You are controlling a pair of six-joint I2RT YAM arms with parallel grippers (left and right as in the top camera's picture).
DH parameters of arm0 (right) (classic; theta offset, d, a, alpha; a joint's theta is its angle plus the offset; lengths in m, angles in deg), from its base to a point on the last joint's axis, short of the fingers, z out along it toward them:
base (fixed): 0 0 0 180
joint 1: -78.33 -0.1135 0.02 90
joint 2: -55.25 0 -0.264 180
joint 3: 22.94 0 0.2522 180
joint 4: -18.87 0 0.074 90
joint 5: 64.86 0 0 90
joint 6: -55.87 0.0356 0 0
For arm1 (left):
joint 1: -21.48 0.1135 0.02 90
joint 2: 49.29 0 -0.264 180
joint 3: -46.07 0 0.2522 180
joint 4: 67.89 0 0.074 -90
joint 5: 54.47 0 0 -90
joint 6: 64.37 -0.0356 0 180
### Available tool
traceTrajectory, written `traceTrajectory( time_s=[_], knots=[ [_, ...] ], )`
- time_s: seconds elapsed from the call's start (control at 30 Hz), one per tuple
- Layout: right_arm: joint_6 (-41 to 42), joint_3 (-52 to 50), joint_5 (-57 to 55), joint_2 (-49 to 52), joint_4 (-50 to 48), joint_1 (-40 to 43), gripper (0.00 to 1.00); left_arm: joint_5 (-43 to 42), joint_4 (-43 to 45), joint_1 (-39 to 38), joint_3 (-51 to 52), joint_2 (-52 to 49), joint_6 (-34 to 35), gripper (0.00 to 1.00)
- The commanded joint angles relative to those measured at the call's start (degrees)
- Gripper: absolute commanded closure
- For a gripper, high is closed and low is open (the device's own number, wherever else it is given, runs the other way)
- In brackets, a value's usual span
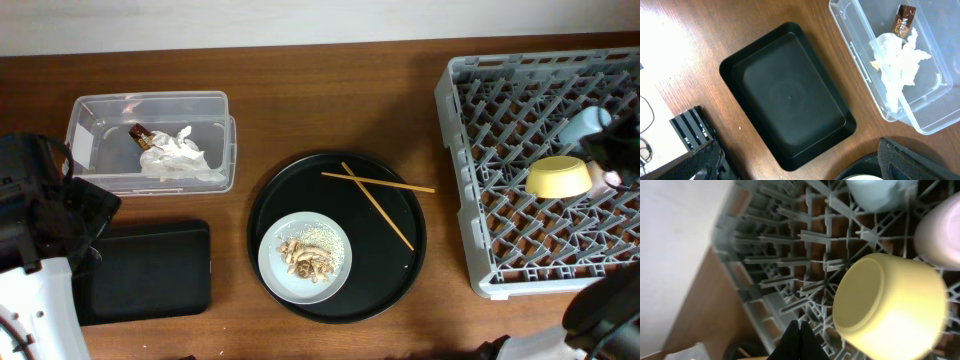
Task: Sort waste into correct bins and load items into the dishwasher rack
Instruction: 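Lower the yellow bowl upside down into the rack and release, then move the right gripper back to the chopsticks on the tray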
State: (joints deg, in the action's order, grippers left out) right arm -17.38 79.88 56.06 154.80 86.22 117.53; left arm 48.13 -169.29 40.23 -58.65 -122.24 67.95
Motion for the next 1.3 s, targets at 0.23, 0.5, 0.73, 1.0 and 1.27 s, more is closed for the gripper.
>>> traceTrajectory(
  time_s=[0.23, 0.5, 0.73, 1.0, 1.27],
  knots=[
    [7.74, 0.07, -19.91, 5.64, 1.16, -3.85, 0.96, 0.24, -0.02, 0.28, 0.13, 0.55, 0.52, 0.01],
    [7.89, 0.09, -24.39, 5.73, 7.04, -3.78, 0.96, 0.24, -0.04, 0.28, 0.11, 0.55, 0.52, 0.01],
    [12.5, 0.11, -27.8, 4.02, 14.23, -3.78, 0.96, 0.22, -0.04, 0.28, 0.13, 0.55, 0.52, 0.01],
    [12.04, 0.11, -26.53, -7.1, 17.38, -3.96, 0.96, 0.22, -0.04, 0.28, 0.11, 0.55, 0.52, 0.01],
    [-5.25, 0.11, -2.25, -20.57, 18.75, -6.32, 0.7, 0.22, -0.04, 0.28, 0.11, 0.55, 0.52, 0.01]
  ],
)
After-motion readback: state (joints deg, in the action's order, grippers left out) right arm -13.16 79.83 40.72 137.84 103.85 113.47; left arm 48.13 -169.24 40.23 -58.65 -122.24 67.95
